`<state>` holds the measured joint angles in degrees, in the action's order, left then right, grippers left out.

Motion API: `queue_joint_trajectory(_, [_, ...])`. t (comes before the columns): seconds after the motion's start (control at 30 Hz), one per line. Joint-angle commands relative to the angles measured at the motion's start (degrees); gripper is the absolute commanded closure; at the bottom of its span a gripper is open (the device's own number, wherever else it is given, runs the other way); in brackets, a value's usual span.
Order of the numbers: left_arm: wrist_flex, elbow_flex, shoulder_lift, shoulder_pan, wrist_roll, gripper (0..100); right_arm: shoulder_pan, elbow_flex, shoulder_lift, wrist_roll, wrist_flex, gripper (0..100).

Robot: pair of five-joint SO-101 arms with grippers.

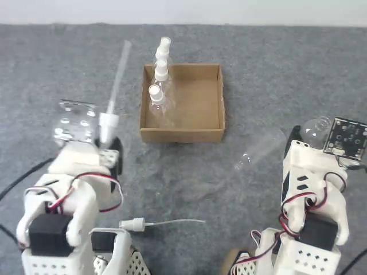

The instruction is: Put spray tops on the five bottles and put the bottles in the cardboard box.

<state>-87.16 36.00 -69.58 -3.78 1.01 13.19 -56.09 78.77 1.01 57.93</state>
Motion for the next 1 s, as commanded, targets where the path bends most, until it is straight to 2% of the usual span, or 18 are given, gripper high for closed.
queue_joint_trajectory(0.0, [5.01, 1.1, 2.11, -5.98, 1.76, 95, -0.92, 0.53, 0.66, 0.26, -1.27, 96.8])
queue_joint_trajectory(0.23, [6.95, 2.24, 15.47, -17.93, 1.85, 95, -0.92, 0.53, 0.66, 0.26, -1.27, 96.8])
queue_joint_trajectory(0.33, [8.35, 2.51, 21.27, -21.45, 4.66, 94, -0.92, 0.53, 0.66, 0.26, -1.27, 96.8])
queue_joint_trajectory(0.43, [8.44, 2.42, 26.2, -22.95, 7.74, 92, -0.92, 0.53, 0.57, 0.26, -1.27, 96.8])
queue_joint_trajectory(0.6, [8.7, 2.51, 30.59, -26.2, 18.73, 85, -0.92, 0.53, 0.48, 0.26, -1.27, 96.8])
queue_joint_trajectory(0.83, [8.79, 6.46, 30.95, -27.6, 22.59, 85, -0.92, 0.53, 0.4, 0.26, -1.27, 96.8])
queue_joint_trajectory(0.97, [11.08, 7.96, 30.95, -27.96, 27.25, 85, -0.92, 0.53, 0.4, 0.26, -1.27, 96.8])
